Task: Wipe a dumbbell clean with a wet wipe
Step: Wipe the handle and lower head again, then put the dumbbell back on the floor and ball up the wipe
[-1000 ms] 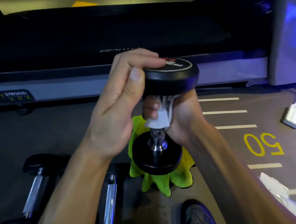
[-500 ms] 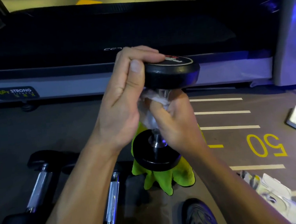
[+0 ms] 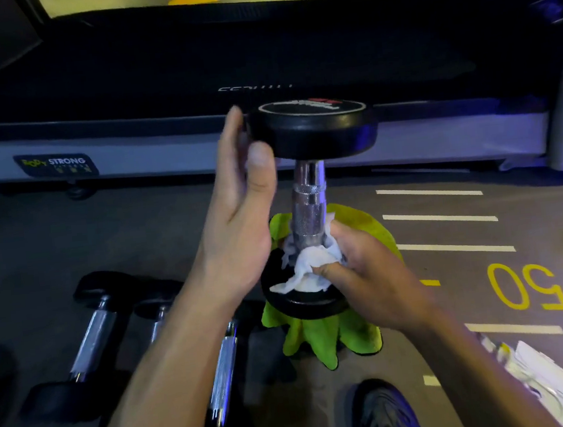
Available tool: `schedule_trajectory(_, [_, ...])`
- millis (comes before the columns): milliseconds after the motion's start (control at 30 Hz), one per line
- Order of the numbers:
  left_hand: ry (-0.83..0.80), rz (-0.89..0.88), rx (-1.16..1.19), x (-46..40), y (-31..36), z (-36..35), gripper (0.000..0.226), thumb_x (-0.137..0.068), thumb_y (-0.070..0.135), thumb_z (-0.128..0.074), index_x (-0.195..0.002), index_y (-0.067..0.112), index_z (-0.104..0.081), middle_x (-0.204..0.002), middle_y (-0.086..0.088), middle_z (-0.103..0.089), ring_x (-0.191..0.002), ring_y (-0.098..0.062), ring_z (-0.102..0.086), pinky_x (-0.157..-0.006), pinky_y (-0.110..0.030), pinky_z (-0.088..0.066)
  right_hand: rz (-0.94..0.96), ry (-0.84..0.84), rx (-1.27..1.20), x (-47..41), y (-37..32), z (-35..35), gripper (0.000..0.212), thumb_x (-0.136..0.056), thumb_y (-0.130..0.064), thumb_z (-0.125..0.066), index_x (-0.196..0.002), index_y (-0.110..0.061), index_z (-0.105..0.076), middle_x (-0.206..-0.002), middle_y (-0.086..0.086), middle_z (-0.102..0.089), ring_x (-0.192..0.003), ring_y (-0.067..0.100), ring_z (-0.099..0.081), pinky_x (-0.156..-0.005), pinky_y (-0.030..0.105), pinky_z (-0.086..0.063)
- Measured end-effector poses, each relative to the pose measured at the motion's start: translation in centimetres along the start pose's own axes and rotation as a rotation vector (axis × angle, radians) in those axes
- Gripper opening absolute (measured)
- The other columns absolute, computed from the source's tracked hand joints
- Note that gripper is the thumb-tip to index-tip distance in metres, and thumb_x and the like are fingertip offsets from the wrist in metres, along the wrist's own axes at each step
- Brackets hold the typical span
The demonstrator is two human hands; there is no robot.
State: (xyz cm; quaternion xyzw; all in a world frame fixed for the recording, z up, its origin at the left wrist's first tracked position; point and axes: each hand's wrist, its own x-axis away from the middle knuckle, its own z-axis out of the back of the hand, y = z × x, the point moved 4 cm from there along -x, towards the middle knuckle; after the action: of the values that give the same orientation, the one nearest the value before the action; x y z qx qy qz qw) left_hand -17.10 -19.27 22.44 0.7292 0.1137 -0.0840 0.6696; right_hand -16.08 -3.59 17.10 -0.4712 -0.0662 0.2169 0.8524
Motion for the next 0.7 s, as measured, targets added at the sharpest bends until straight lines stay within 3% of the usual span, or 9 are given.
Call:
schedule_trajectory(67, [-0.048, 0.069, -0.067, 1.5, -1.6, -0.4, 0.055, -0.090, 0.057, -0.063, -0.135, 0.027, -0.057, -0.126, 0.008, -0.072, -0.119, -0.015, -0.069, -0.098, -0.035, -0.058, 0.029, 0.030, 0.011, -0.2, -0.2, -0.1, 0.013, -0.090, -0.029, -0.054, -0.097, -0.021, -0.061, -0.092, -0.008, -0.067, -0.087, 0.014, -0.063, -0.083, 0.038, -0.051])
schedule_trajectory(133, [-0.044, 0.089, -0.162, 2.4, -2.5, -0.8, 0.034, -0.092, 0.050, -0.064, -0.119, 0.029, -0.066, -0.113, 0.002, -0.078, -0.106, -0.022, -0.075, -0.095, -0.052, -0.060, 0.049, 0.069, -0.013, -0.3, -0.9, 0.0, 0.009, -0.091, -0.023, -0.051, -0.091, -0.025, -0.060, -0.084, -0.013, -0.064, -0.079, 0.005, -0.058, -0.075, 0.026, -0.047])
schedule_trajectory(200, [-0.001, 0.099, -0.163, 2.5, -2.6, -0.5, 0.023, -0.098, 0.043, -0.062, -0.114, 0.027, -0.067, -0.109, 0.002, -0.079, -0.103, -0.020, -0.076, -0.095, -0.054, -0.060, 0.052, 0.113, -0.011, -0.2, -1.8, -0.3, 0.012, -0.091, -0.023, -0.050, -0.086, -0.029, -0.058, -0.080, -0.016, -0.063, -0.074, 0.006, -0.056, -0.069, 0.025, -0.042])
schedule_trajectory(333, [0.021, 0.085, -0.195, 3.0, -1.9, 0.7, 0.024, -0.105, 0.031, -0.054, -0.111, 0.011, -0.065, -0.103, -0.001, -0.078, -0.091, -0.014, -0.075, -0.082, -0.036, -0.061, 0.049, 0.265, 0.045, 0.7, -3.0, -2.3, 0.012, -0.094, -0.024, -0.052, -0.093, -0.020, -0.063, -0.082, -0.009, -0.066, -0.074, 0.013, -0.057, -0.067, 0.028, -0.044])
schedule_trajectory(467, [0.077, 0.076, -0.159, 6.4, -1.1, 3.2, 0.023, -0.105, 0.023, -0.054, -0.107, 0.001, -0.062, -0.099, -0.012, -0.075, -0.086, -0.010, -0.070, -0.076, -0.023, -0.058, 0.107, 0.259, 0.085, 2.2, -5.1, -4.9, 0.014, -0.088, -0.013, -0.055, -0.092, -0.020, -0.067, -0.075, -0.016, -0.060, -0.071, -0.002, -0.055, -0.064, 0.008, -0.039])
schedule_trajectory(533, [0.090, 0.097, -0.181, 8.7, -0.4, 5.4, 0.017, -0.105, 0.022, -0.055, -0.108, 0.008, -0.064, -0.099, -0.013, -0.075, -0.091, -0.012, -0.071, -0.081, -0.027, -0.058, 0.163, 0.181, 0.097, 2.7, -6.1, -6.4, 0.017, -0.081, -0.007, -0.056, -0.091, -0.013, -0.069, -0.077, -0.014, -0.062, -0.072, 0.000, -0.056, -0.065, 0.014, -0.042])
schedule_trajectory(600, [0.110, 0.114, -0.262, 11.2, 0.6, 8.5, 0.016, -0.104, 0.024, -0.055, -0.109, 0.014, -0.066, -0.099, -0.006, -0.076, -0.092, -0.012, -0.071, -0.082, -0.027, -0.058, 0.247, 0.130, 0.104, 3.2, -7.2, -8.2, 0.005, -0.080, -0.003, -0.058, -0.080, -0.005, -0.063, -0.076, -0.010, -0.054, -0.070, 0.007, -0.051, -0.063, 0.020, -0.039])
schedule_trajectory(700, [0.181, 0.158, -0.416, 15.5, 1.8, 14.1, 0.019, -0.102, 0.028, -0.055, -0.113, 0.016, -0.065, -0.091, -0.002, -0.072, -0.083, -0.013, -0.067, -0.070, -0.029, -0.056, 0.215, 0.082, 0.096, 4.1, -8.5, -12.4, 0.015, -0.084, -0.015, -0.061, -0.074, -0.006, -0.055, -0.077, 0.000, -0.054, -0.071, 0.018, -0.049, -0.065, 0.030, -0.039])
